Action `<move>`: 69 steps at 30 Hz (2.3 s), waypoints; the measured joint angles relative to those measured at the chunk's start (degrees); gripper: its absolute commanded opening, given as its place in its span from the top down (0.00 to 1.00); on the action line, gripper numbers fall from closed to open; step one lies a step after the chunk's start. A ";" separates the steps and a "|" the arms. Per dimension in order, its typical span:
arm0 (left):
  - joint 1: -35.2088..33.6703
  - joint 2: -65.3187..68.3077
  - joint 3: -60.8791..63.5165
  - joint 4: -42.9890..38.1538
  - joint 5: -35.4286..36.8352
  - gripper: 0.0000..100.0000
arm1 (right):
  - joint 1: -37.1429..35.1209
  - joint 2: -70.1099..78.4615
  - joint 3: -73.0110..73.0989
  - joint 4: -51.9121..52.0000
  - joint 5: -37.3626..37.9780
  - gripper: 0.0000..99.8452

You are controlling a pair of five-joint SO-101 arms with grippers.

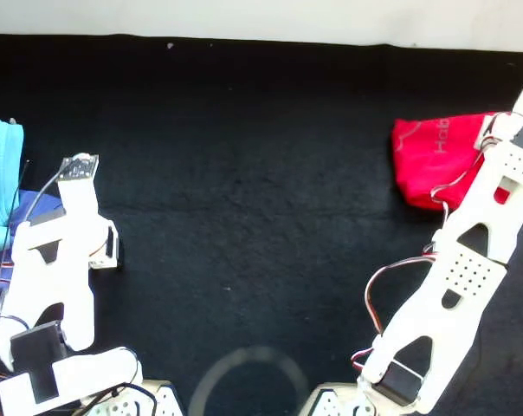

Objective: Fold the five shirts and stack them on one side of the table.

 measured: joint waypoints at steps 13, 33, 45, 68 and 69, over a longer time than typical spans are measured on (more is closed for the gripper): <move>0.00 0.00 0.00 0.00 0.00 0.85 | 1.14 5.45 0.00 -5.45 0.26 0.99; 0.00 0.00 0.00 0.00 0.00 0.85 | 6.51 8.53 -16.09 -3.25 -6.24 0.85; 0.00 0.00 0.00 0.00 0.00 0.85 | 2.55 -6.51 -18.37 28.04 -7.65 0.95; 0.00 -0.09 0.09 0.00 0.00 0.85 | -1.14 -70.51 43.87 30.77 -7.65 0.99; 0.00 -0.09 0.09 0.00 0.00 0.85 | -2.02 -73.67 49.93 29.36 -7.65 0.99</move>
